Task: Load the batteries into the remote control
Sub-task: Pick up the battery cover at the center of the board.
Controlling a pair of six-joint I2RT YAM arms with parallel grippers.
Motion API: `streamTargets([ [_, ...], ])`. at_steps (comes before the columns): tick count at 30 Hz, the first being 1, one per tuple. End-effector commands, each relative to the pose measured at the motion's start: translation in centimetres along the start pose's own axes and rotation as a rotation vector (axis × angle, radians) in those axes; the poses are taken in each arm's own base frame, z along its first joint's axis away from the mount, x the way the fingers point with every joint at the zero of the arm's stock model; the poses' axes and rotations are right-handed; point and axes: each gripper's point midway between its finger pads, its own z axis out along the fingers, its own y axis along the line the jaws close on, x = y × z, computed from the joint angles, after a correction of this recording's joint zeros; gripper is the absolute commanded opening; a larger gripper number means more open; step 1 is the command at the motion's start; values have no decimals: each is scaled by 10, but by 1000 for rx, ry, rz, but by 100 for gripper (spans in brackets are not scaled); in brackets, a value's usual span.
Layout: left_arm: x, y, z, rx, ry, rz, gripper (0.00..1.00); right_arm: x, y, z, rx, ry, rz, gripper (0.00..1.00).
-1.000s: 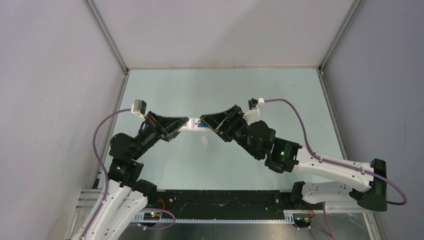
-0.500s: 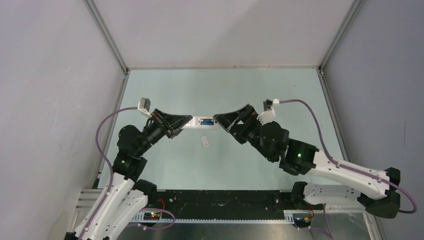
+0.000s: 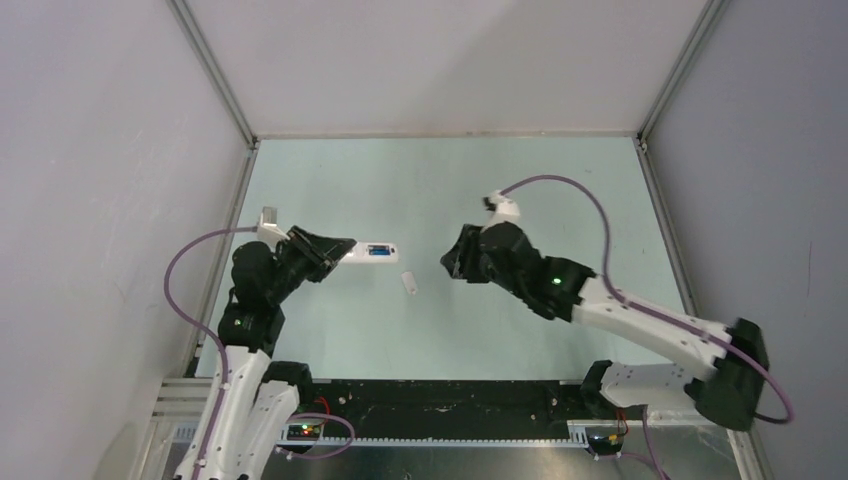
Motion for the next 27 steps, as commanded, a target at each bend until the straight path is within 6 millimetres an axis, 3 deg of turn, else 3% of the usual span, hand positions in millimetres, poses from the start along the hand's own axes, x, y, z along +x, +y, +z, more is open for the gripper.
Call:
streamTargets([
  [1,-13,0,-9,-14,-27,69,0,45,11,26,-118,197,-268,43],
  [3,-13,7,-8,-42,-25,72,0,67,12,45,-122,269,-378,44],
  [6,-18,25,-7,-96,-42,54,0,80,18,64,-126,329,-524,51],
  [11,-19,48,-4,-155,-47,28,0,116,6,100,-47,434,-692,61],
  [14,-20,58,-5,-181,-56,22,0,131,10,112,-58,463,-760,54],
  [19,-20,68,-5,-213,-55,20,0,150,8,129,-92,521,-811,31],
  [27,-20,83,-5,-256,-56,5,0,154,-16,148,-70,571,-916,37],
])
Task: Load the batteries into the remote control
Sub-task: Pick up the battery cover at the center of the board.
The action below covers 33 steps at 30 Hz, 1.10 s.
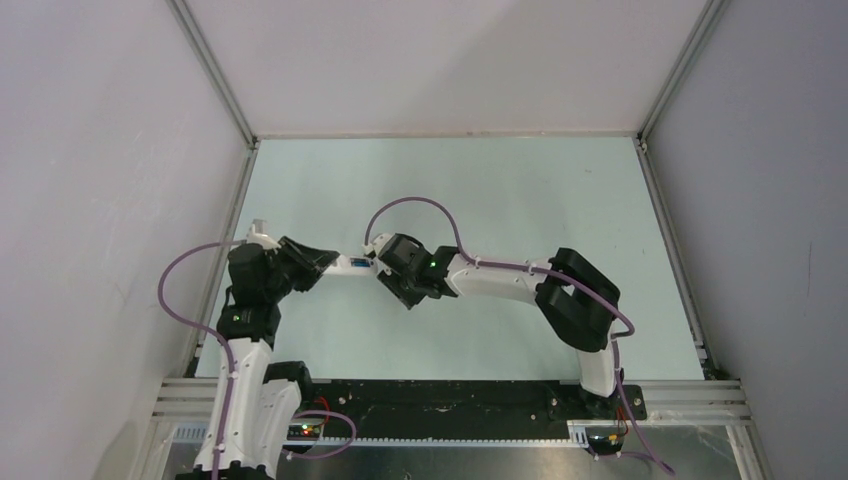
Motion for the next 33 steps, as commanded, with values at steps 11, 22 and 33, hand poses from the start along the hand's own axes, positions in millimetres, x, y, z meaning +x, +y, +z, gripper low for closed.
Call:
streamTargets([
  [11,-3,13,2,-26,-13,15,0,-8,-17,14,-122,-3,-196,35],
  [22,-4,21,1,-51,-27,6,0,-5,-20,21,-188,13,-239,35],
  [33,-5,41,1,-136,-39,4,0,0,-24,35,-142,26,-246,32],
])
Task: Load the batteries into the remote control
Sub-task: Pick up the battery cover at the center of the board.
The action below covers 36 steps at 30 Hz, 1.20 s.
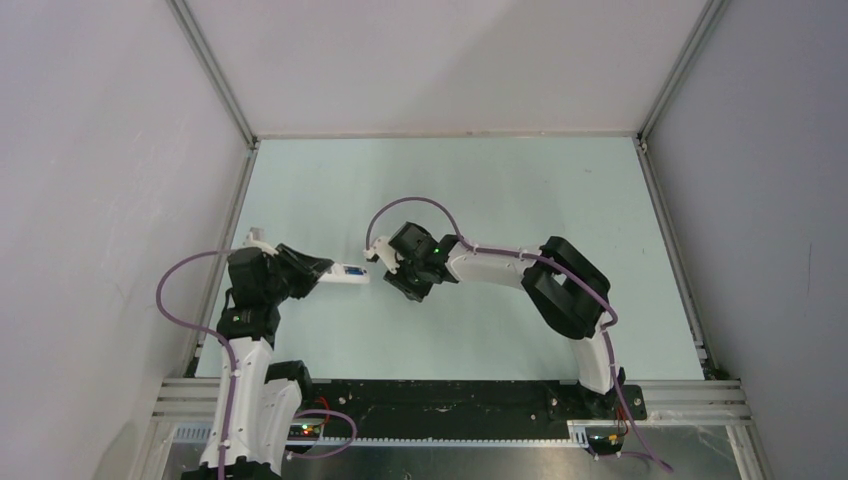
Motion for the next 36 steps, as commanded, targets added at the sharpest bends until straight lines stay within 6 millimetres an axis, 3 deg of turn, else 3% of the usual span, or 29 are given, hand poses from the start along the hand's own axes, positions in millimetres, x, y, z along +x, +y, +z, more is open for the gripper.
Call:
streamTargets([
  [1,-5,11,1,-41,-28,26,0,-15,-4,5,19,-34,-17,31],
  [8,-4,17,2,-63,-20,29,0,-11,-5,8,25,-21,-12,21],
  [12,-4,18,3,-65,-18,31,0,-17,-9,5,46,-23,13,1],
  [20,2,14,2,-37,9,31,0,-36,-4,-21,11,-75,138,0],
  [24,4,7,-1,-7,24,35,0,-54,-2,-58,-69,-159,315,0],
  [28,8,-6,-5,47,57,42,0,-78,0,-108,-158,-281,474,0],
  [36,13,-57,-25,238,142,43,0,-131,21,-236,-329,-566,689,0],
])
